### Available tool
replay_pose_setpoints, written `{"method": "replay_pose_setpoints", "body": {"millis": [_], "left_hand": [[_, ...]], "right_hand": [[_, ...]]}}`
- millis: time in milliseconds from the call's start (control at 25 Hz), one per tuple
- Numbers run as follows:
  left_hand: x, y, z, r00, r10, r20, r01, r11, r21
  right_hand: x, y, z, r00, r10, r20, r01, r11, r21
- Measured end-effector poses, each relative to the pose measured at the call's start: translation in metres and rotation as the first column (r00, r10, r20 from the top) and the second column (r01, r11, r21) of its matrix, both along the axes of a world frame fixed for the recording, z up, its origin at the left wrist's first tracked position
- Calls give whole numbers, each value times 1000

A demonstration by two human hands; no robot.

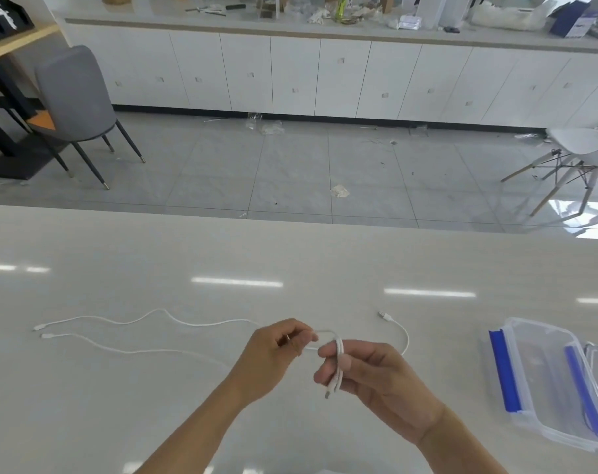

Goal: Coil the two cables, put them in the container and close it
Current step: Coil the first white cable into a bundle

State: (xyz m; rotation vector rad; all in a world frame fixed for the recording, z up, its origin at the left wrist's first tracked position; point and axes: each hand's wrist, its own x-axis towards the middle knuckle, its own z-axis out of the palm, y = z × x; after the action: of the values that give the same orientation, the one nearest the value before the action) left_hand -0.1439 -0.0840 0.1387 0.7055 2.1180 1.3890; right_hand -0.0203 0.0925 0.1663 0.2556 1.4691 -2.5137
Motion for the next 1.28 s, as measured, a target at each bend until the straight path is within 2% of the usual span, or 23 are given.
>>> {"method": "replay_pose_setpoints", "body": {"millis": [120, 280, 360, 440, 560, 680, 840, 1000, 1120, 1280], "left_hand": [[23, 10, -11, 999, -16, 38, 16, 1000, -18], [47, 17, -14, 997, -77, 11, 77, 993, -94], [52, 17, -10, 993, -119, -23, 114, 983, -143], [52, 17, -3, 984, -151, -96, 128, 968, -214], [42, 13, 12, 962, -164, -218, 91, 947, -309], [29, 4, 25, 944, -198, -265, 95, 929, -356], [14, -6, 41, 882, -319, -347, 166, 899, -405], [0, -13, 57, 845, -387, -368, 234, 888, -396], [-11, -15, 63, 867, -375, -328, 274, 909, -313], [-20, -12, 54, 953, -254, -166, 243, 966, -84]], "right_hand": [[-9, -1, 3, 988, -157, 3, 156, 973, -168], [-18, 1, 1, 923, -380, 67, 385, 908, -167], [-19, 2, -3, 888, -454, 72, 459, 886, -69], [-18, 1, -8, 875, -483, 30, 473, 866, 163], [-15, 1, -13, 921, -389, -3, 343, 809, 476], [-11, 1, -14, 971, -229, 60, 155, 807, 569], [-8, -1, -9, 996, -20, 91, -32, 843, 536], [-5, -3, -3, 981, 161, 107, -194, 804, 562], [-5, -4, 0, 968, 215, 127, -250, 812, 528], [-6, -1, 5, 967, 236, 90, -252, 863, 438]]}}
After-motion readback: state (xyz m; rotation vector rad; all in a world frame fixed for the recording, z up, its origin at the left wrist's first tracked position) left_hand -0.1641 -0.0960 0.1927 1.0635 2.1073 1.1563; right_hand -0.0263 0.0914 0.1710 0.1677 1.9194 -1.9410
